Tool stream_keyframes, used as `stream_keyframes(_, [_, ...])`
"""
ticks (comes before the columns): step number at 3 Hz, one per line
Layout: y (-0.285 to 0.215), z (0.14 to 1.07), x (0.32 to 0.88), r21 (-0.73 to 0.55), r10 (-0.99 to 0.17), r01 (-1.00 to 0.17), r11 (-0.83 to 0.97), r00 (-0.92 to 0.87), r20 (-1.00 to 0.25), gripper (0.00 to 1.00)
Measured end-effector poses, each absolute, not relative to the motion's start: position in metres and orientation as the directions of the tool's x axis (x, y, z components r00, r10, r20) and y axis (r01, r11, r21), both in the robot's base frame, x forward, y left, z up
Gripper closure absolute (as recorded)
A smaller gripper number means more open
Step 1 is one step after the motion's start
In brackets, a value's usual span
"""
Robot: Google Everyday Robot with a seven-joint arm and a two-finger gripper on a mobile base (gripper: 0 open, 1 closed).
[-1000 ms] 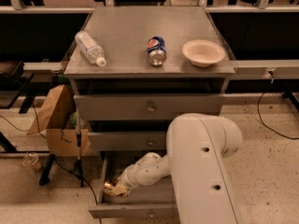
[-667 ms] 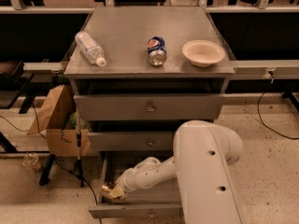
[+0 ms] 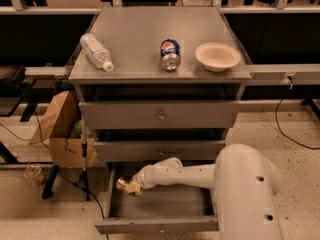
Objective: Place orange can into bottom drawer
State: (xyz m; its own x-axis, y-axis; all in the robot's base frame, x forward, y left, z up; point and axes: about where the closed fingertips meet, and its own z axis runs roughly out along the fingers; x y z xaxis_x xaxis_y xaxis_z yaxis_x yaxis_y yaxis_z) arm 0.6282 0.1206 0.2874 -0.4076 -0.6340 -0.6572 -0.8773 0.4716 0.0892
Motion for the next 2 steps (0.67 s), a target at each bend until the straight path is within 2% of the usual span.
stream_keyframes(2, [0.09, 0.26, 0.687, 0.127, -0.657, -0.85, 0.512, -0.482, -0.579, 1.0])
